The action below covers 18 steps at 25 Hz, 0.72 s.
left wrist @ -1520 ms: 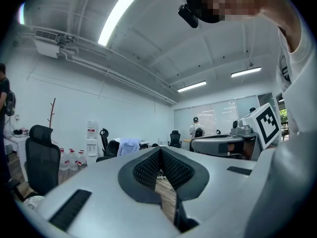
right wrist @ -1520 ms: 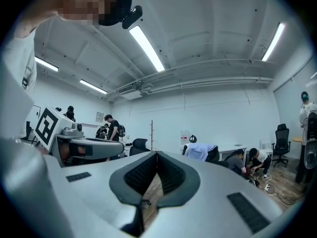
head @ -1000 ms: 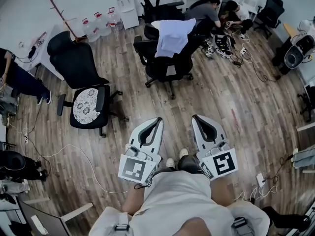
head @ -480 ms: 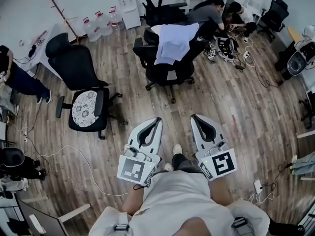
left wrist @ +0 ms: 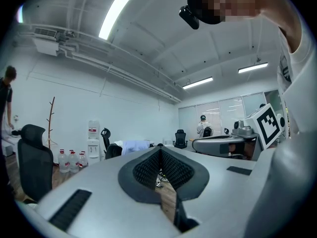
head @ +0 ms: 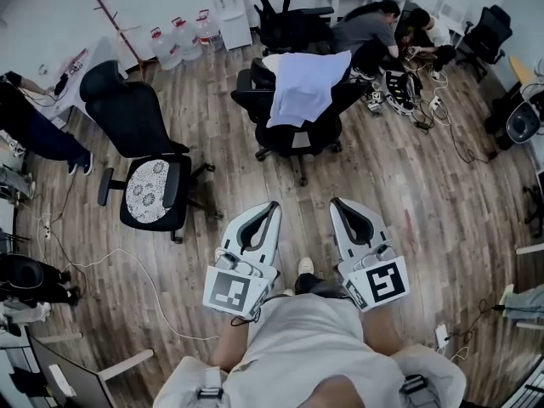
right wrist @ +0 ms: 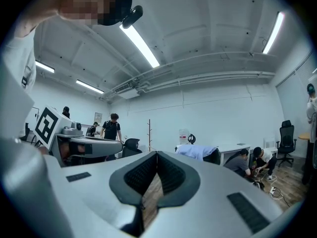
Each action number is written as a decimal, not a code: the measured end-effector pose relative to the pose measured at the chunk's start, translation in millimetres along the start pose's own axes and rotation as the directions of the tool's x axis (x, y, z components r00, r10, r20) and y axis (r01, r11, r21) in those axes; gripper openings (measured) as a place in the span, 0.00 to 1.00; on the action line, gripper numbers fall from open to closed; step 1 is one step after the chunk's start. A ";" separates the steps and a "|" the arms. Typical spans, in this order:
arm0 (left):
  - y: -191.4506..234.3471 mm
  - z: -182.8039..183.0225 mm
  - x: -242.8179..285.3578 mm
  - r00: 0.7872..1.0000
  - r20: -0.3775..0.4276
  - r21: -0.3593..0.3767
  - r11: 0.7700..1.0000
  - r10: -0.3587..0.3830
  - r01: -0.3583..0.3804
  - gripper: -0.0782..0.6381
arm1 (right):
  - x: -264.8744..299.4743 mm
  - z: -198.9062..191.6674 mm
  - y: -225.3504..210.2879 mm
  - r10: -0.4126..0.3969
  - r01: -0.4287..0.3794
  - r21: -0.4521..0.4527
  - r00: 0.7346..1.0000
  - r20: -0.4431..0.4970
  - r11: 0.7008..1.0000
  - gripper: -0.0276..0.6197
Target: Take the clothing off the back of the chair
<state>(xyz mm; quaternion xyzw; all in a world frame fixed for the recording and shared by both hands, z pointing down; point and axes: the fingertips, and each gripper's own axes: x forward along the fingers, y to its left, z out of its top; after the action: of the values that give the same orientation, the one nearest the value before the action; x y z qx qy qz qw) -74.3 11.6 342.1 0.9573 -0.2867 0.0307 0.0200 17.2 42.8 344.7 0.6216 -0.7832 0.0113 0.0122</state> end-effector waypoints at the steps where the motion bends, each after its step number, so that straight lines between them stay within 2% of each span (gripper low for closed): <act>1: 1.4 -0.1 4.8 1.000 -0.003 0.000 1.000 0.006 -0.006 0.13 | 3.5 -0.2 -4.4 0.005 -0.005 0.001 1.000 0.000 1.000 0.07; 18: 17.6 1.8 59.5 0.996 -0.029 0.003 0.996 0.086 -0.086 0.13 | 42.3 -0.2 -54.8 0.087 -0.087 0.017 0.996 0.004 0.996 0.07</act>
<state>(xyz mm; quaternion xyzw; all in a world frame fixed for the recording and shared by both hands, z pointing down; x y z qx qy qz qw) -34.2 -35.9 344.9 0.9436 -0.3272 0.0457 0.0220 60.9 -10.8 346.4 0.5869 -0.8095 0.0175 0.0050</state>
